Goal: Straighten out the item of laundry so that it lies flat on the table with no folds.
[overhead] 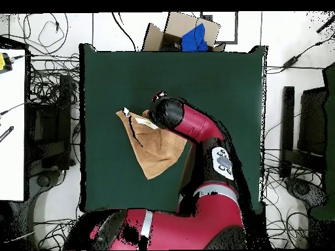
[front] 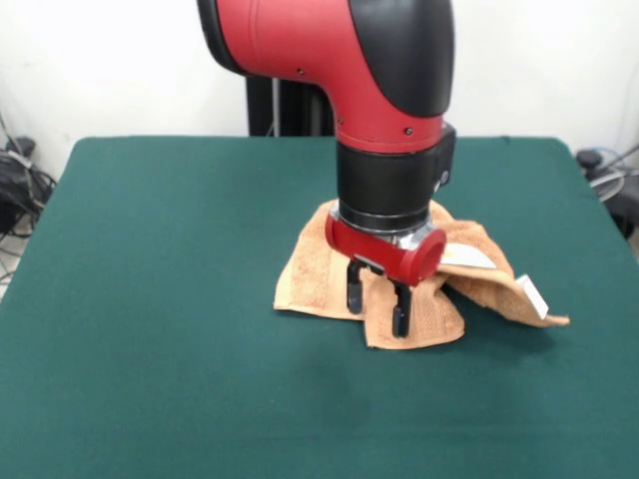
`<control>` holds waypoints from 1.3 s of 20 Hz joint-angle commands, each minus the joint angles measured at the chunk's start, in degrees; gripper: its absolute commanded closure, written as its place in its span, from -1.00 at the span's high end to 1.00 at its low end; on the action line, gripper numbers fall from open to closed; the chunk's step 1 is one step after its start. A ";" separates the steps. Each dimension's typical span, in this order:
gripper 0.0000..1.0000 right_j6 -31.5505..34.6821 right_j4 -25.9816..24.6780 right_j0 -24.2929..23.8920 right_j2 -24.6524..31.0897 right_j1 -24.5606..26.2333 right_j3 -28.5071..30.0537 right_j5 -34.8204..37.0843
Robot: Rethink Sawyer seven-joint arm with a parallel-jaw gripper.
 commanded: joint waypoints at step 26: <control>1.00 8.80 -0.14 -2.12 9.27 1.22 9.06 -6.93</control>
